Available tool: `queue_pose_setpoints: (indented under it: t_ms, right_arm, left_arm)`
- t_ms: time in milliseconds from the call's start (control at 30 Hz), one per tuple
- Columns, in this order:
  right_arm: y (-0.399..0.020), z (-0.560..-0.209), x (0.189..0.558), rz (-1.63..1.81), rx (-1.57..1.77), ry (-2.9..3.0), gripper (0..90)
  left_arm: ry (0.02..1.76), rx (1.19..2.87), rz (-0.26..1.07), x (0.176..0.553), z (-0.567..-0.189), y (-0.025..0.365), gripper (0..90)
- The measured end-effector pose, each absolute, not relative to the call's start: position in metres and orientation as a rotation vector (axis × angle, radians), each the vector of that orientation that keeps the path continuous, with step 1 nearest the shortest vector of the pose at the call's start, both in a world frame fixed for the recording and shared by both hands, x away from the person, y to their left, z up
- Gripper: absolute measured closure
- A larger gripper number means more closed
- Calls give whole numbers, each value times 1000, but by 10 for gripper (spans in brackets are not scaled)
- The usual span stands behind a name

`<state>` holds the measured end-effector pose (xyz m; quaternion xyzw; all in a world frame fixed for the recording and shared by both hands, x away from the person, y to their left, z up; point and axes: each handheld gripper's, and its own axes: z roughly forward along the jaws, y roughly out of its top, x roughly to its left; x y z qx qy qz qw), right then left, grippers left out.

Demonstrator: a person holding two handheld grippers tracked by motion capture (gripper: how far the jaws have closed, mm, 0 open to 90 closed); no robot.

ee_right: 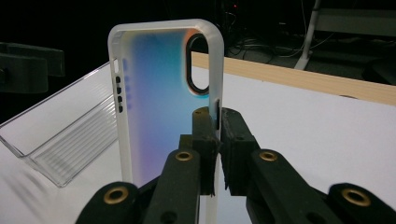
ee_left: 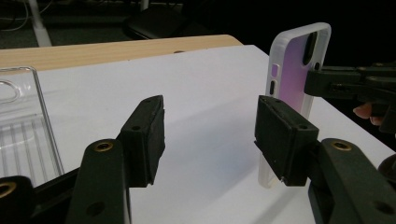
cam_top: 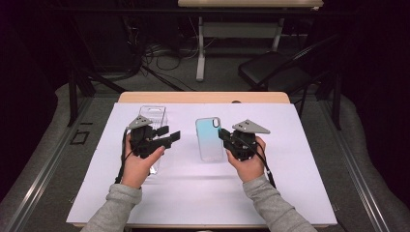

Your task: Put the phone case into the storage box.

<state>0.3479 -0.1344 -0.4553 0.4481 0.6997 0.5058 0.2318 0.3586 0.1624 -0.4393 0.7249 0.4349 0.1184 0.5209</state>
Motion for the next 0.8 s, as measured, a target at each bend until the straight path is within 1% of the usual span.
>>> queue_pose_setpoints:
  t_ms: [433,800]
  right_arm:
    - [-134,-450,352,1378,1236,1884,854]
    - [-132,-452,355,1356,1243,1862,854]
  left_arm:
    - [1035,1724,311,370,-417,152,436]
    - [1048,1726,301,375,-419,141,441]
